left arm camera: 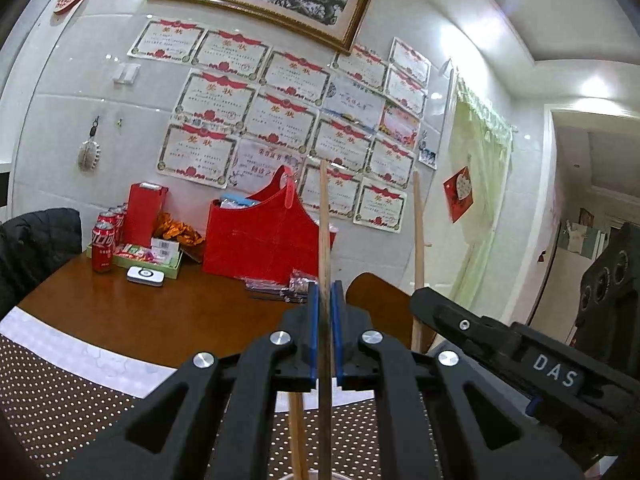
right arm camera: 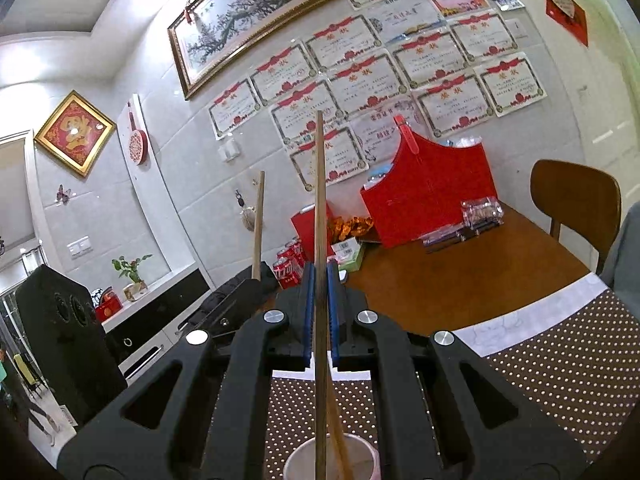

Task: Organize utensils
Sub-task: 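Carry the right tool's chopstick over the cup and release while the left tool releases its own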

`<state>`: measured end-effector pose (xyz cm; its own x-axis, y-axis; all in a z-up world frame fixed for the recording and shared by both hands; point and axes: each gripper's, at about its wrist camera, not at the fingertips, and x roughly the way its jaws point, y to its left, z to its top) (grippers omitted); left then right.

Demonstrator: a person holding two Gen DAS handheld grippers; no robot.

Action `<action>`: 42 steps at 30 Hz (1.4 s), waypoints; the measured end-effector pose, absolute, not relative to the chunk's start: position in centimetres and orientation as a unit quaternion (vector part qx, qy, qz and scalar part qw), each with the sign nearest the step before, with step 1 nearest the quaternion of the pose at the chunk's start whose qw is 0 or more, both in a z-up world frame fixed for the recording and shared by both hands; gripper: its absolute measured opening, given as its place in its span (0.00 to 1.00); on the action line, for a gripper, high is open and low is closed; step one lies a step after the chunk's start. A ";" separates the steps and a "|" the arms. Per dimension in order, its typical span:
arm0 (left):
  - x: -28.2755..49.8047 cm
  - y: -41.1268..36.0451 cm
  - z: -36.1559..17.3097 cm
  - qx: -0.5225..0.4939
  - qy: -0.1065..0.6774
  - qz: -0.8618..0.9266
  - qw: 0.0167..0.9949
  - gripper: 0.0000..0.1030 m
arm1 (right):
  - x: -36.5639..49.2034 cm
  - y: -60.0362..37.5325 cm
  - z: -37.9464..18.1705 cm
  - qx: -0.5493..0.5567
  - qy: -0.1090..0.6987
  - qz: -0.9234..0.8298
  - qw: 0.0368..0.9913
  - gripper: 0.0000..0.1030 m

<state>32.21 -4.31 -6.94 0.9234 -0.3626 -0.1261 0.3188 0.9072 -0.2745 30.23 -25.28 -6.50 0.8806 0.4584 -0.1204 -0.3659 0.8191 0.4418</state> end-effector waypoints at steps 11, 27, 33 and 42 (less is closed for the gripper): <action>33.5 -3.9 -9.9 -0.137 0.109 -0.160 0.971 0.06 | 31.2 -24.8 -9.3 0.202 0.130 0.216 0.946 0.06; 32.6 -4.4 -11.0 -0.126 0.123 -0.170 0.970 0.06 | 30.7 -24.1 -10.7 0.185 0.153 0.216 0.946 0.07; 30.8 -3.7 -10.3 -0.113 0.129 -0.155 0.973 0.43 | 29.4 -25.0 -11.0 0.191 0.168 0.198 0.947 0.78; 26.2 -1.5 -7.6 -0.086 0.120 -0.119 0.982 0.74 | 25.4 -28.4 -9.5 0.215 0.146 0.154 0.953 0.94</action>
